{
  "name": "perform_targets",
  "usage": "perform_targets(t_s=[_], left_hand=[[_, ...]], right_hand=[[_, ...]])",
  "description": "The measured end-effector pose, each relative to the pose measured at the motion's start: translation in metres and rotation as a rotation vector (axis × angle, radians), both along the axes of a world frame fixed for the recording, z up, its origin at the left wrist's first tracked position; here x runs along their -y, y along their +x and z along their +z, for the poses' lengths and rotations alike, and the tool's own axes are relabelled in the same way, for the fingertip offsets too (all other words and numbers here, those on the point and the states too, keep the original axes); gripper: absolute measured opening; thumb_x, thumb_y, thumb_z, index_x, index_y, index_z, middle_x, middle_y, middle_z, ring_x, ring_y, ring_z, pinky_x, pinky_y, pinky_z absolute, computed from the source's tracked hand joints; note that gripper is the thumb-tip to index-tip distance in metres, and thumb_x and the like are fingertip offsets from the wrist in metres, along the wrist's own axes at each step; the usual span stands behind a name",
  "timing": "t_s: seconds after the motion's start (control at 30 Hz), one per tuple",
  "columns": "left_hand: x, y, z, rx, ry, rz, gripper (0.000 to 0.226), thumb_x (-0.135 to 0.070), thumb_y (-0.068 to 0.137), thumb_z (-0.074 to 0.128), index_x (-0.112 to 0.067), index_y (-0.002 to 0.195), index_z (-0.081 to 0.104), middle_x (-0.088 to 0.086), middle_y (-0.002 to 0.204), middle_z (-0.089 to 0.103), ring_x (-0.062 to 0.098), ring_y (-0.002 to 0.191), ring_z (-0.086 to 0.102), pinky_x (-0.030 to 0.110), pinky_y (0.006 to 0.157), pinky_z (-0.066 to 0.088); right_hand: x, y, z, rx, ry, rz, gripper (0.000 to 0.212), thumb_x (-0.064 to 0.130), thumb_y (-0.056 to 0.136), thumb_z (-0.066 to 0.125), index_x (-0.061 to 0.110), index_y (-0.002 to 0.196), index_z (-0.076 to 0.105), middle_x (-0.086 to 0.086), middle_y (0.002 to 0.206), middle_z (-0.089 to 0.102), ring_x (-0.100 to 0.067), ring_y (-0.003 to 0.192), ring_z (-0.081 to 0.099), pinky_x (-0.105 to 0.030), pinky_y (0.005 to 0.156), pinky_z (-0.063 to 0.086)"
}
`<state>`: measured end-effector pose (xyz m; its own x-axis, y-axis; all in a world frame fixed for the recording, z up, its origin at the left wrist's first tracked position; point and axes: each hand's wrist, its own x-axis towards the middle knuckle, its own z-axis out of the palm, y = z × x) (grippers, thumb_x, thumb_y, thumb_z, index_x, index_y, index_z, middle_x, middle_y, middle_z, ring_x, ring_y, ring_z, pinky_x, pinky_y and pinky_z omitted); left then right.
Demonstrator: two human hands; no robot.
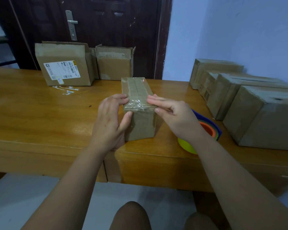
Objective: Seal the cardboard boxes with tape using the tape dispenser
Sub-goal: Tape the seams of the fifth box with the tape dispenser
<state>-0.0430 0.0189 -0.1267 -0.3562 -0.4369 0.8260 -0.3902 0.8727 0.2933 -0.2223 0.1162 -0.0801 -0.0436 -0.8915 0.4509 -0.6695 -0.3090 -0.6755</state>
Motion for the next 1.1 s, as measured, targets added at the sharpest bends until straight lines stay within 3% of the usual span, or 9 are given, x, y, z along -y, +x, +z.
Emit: perform_targets(t_s=[0.13,0.33,0.47,0.57,0.63,0.8,0.9,1.0,1.1], left_hand=[[0.004,0.001,-0.001,0.032,-0.034,-0.002,0.051,-0.053,0.094,0.041,-0.009,0.117,0.047,0.013,0.123,0.054,0.021,0.116,0.045,0.028,0.101,0.029],[0.004,0.000,0.000,0.026,-0.049,0.000,0.052,-0.056,0.090,0.045,-0.011,0.116,0.047,0.011,0.122,0.054,0.020,0.115,0.047,0.024,0.099,0.028],[-0.004,0.002,0.007,-0.050,0.120,-0.116,0.071,-0.071,0.088,0.028,-0.008,0.113,0.053,0.003,0.121,0.051,0.007,0.116,0.043,0.019,0.095,0.031],[-0.013,-0.002,0.016,-0.161,0.288,-0.132,0.078,-0.073,0.087,0.014,-0.008,0.099,0.056,0.003,0.106,0.053,-0.014,0.102,0.043,0.003,0.086,0.030],[-0.017,-0.005,0.025,-0.163,0.351,-0.067,0.084,-0.075,0.084,0.012,-0.005,0.095,0.057,0.004,0.097,0.053,-0.006,0.090,0.045,0.003,0.075,0.032],[-0.027,-0.014,0.034,-0.104,0.447,0.097,0.028,-0.049,0.090,0.047,-0.021,0.090,0.050,-0.009,0.099,0.047,0.005,0.092,0.047,0.012,0.066,0.037],[-0.029,-0.015,0.034,-0.069,0.411,0.120,0.022,-0.042,0.089,0.056,-0.022,0.095,0.049,-0.009,0.104,0.046,0.007,0.096,0.047,0.015,0.069,0.041],[-0.029,-0.012,0.037,-0.065,0.420,0.098,0.023,-0.043,0.088,0.056,-0.022,0.096,0.048,-0.007,0.105,0.046,0.008,0.098,0.048,0.025,0.076,0.047],[-0.030,-0.009,0.040,-0.038,0.416,0.077,0.024,-0.041,0.087,0.058,-0.022,0.097,0.049,-0.007,0.108,0.046,0.008,0.101,0.047,0.023,0.078,0.045]], right_hand=[[0.001,0.001,-0.002,-0.002,-0.031,-0.012,0.036,0.002,0.094,0.053,0.016,0.127,0.059,0.019,0.124,0.051,0.014,0.122,0.038,-0.009,0.106,0.030],[0.001,0.001,-0.002,-0.001,-0.050,-0.023,0.035,0.002,0.093,0.055,0.016,0.125,0.060,0.012,0.129,0.056,0.011,0.123,0.040,-0.008,0.105,0.032],[-0.001,0.001,-0.001,-0.054,-0.044,-0.040,0.035,0.005,0.094,0.055,0.017,0.127,0.059,0.009,0.132,0.056,0.014,0.121,0.037,-0.006,0.105,0.029],[-0.002,0.001,0.001,-0.066,-0.048,-0.043,0.035,0.006,0.094,0.056,0.018,0.126,0.058,0.010,0.131,0.056,0.016,0.121,0.036,-0.002,0.102,0.027],[-0.003,0.001,0.003,-0.062,-0.041,-0.049,0.034,0.007,0.093,0.057,0.019,0.126,0.060,0.010,0.131,0.057,0.016,0.120,0.036,-0.005,0.105,0.028],[-0.002,0.003,0.008,-0.103,-0.004,-0.081,0.034,0.013,0.092,0.061,0.024,0.124,0.061,0.012,0.132,0.058,0.010,0.125,0.040,-0.031,0.114,0.033],[-0.004,0.007,0.012,-0.109,0.029,-0.107,0.035,0.018,0.089,0.064,0.026,0.123,0.061,0.014,0.131,0.058,0.007,0.126,0.041,-0.038,0.115,0.032],[-0.006,0.013,0.015,-0.126,0.033,-0.149,0.039,0.019,0.087,0.067,0.025,0.125,0.061,0.013,0.134,0.056,0.006,0.127,0.041,-0.026,0.115,0.026],[-0.010,0.011,0.016,-0.208,0.071,-0.137,0.046,0.022,0.087,0.068,0.030,0.130,0.056,0.017,0.140,0.049,0.007,0.132,0.033,-0.007,0.105,0.006]])
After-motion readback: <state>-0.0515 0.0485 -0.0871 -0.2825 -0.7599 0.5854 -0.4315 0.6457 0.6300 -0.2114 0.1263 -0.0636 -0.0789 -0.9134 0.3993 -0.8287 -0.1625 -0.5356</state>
